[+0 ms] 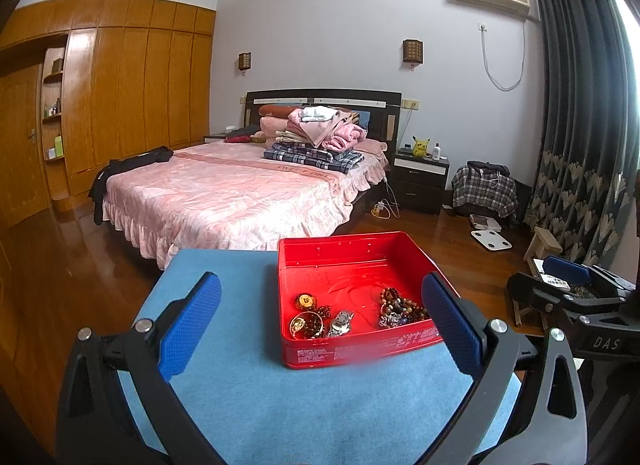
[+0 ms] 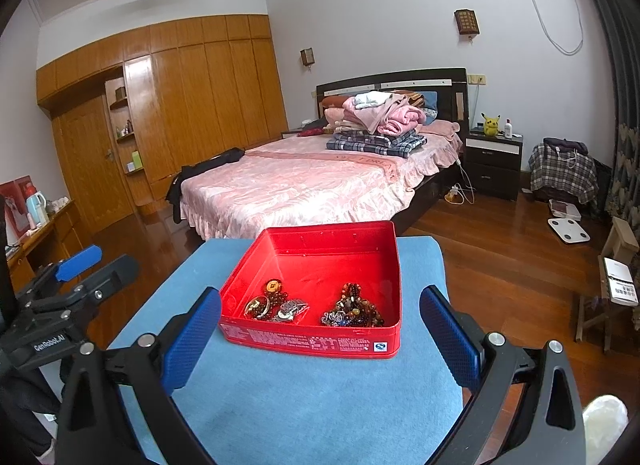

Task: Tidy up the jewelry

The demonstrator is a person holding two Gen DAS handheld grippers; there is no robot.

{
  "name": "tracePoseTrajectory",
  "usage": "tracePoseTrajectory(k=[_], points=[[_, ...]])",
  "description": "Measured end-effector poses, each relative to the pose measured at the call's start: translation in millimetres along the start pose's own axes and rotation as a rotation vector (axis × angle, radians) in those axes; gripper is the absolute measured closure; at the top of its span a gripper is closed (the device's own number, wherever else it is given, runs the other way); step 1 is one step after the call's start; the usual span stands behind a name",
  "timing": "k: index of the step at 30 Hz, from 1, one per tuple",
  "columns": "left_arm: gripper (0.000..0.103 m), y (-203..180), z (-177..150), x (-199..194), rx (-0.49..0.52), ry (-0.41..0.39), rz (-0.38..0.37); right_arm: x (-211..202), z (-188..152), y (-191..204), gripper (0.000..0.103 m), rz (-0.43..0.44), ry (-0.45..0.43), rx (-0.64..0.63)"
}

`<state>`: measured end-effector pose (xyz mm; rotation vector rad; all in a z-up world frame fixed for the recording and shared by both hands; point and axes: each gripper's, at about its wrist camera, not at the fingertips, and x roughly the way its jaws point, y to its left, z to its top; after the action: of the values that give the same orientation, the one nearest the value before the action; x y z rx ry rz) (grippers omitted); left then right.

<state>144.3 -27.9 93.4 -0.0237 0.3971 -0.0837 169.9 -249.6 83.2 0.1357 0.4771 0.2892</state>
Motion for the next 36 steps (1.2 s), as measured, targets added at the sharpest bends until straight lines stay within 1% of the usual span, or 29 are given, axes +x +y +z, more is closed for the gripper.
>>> tracePoseTrajectory(k=[18,21,23,28,30,36], points=[[0.006,1.8,-2.2,3.4,-0.006,0.006,0.004,1.2,-3.4,-5.2,0.006,-0.009,0.013,-0.003],[0.006,1.7,-2.7,1.9,-0.007,-0.002,0.013,2.1,-3.8,-6.3,0.006,-0.011,0.017,-0.001],[0.006,2.0,-2.4,0.8,-0.013,-0.005,0.005,2.0,-4.4,-7.8,0.006,-0.013,0.019,0.0],[0.006,1.4,-2.7,1.7,-0.02,-0.002,0.013,2.9,-4.8,-8.6,0.006,-0.017,0.024,0.002],[0.006,1.7,-2.3,2.7,-0.026,0.001,-0.002,4.1,-3.5,-6.0,0.006,-0.019,0.028,0.003],[0.006,0.1,-2.3,3.9,-0.018,0.012,0.005,6.1,-3.0,-4.3,0.006,-0.02,0.03,0.003]])
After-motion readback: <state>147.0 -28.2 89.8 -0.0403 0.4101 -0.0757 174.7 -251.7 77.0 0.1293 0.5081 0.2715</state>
